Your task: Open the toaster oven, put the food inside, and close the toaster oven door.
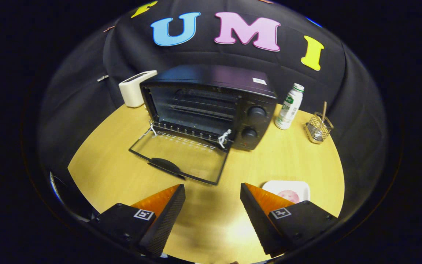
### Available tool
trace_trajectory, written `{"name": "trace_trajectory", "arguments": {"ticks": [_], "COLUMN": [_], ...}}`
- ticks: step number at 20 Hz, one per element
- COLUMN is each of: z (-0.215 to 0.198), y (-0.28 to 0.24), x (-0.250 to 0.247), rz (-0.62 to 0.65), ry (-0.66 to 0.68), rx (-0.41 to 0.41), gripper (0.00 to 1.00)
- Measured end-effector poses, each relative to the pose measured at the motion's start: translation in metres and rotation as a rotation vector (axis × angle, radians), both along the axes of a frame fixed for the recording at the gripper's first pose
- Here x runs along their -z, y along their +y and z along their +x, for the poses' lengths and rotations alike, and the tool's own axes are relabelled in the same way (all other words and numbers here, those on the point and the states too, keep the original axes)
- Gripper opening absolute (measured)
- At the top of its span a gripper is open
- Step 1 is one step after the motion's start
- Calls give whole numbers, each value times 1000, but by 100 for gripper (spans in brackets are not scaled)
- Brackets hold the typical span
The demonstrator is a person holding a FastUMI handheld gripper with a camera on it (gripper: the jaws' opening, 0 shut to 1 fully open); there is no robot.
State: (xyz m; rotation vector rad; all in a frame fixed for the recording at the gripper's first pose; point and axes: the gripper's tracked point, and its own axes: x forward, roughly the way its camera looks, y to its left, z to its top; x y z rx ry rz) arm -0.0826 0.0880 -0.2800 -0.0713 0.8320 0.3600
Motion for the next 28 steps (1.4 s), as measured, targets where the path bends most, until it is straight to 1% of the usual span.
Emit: {"name": "trace_trajectory", "arguments": {"ticks": [6, 9, 13, 15, 18, 20, 21, 22, 23, 26, 27, 28], "z": [4, 7, 18, 24, 28, 30, 31, 31, 30, 32, 33, 29], "y": [-121, -170, -206, -213, -216, -215, -213, -212, -214, -222, -222, -221], "x": [19, 37, 69, 87, 111, 123, 127, 133, 138, 142, 145, 143], "rz": [-20, -48, -1, 27, 53, 69, 77, 75, 62, 32, 48, 64], "ry": [86, 148, 280, 350, 450, 517, 543, 566, 584, 608, 616, 633], "rx": [100, 105, 109, 118, 98, 103, 107, 111, 115, 95, 91, 82], "gripper": [99, 99, 98, 100, 100, 93, 85, 80, 65, 30, 13, 13]}}
